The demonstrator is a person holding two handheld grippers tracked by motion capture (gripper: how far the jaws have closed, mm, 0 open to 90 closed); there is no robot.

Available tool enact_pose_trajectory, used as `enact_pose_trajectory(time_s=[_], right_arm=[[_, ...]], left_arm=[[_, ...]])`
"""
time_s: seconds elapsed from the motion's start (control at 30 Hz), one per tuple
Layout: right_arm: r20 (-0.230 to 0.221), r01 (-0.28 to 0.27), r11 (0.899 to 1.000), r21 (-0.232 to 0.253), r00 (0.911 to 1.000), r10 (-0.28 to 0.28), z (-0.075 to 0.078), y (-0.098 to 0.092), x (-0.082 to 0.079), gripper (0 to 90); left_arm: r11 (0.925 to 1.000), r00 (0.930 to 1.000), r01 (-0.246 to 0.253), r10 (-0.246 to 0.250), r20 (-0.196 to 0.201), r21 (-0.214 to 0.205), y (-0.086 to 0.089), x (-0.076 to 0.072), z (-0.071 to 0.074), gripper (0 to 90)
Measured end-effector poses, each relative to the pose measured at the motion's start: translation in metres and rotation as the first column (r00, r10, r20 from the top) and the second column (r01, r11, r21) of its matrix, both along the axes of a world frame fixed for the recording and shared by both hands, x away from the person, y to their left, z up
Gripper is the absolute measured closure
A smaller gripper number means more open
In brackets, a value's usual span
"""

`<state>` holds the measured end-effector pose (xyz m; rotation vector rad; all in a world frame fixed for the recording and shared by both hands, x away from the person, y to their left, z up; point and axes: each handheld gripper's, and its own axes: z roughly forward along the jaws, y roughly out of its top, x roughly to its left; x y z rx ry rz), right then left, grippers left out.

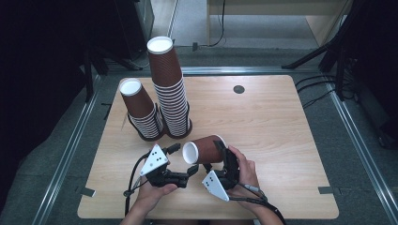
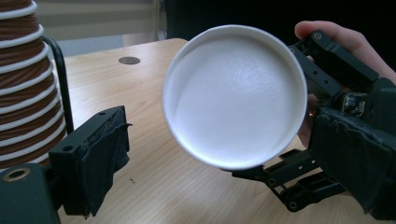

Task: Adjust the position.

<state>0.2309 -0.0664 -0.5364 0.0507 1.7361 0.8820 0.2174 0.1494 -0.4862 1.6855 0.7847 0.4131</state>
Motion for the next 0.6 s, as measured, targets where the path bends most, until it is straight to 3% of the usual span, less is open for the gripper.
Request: enact_pose_trajectory(time_s=[0.13, 0.27, 0.6], right_arm=[[0.008, -0.007, 1.0, -0.015, 0.9999, 0.007, -0.0007, 0.0011, -0.0009, 13.3], [0.036, -0.016, 0.998, -0.052, 0.9992, 0.018, -0.0018, 0.0031, -0.0023, 13.3], [0.076, -0.024, 0.995, -0.094, 0.9966, 0.031, -0.0043, 0.0063, -0.0045, 13.2]], left_arm=[[1.0, 1.0, 0.004, -0.004, -0.004, 0.008, -0.0028, -0.0005, -0.0002, 6.0], [0.9997, 0.9998, -0.018, 0.018, -0.012, 0.015, -0.0041, -0.0004, 0.0004, 12.8], [0.9995, 0.9996, -0.013, 0.014, -0.026, 0.03, -0.0056, 0.0002, -0.0007, 21.2]])
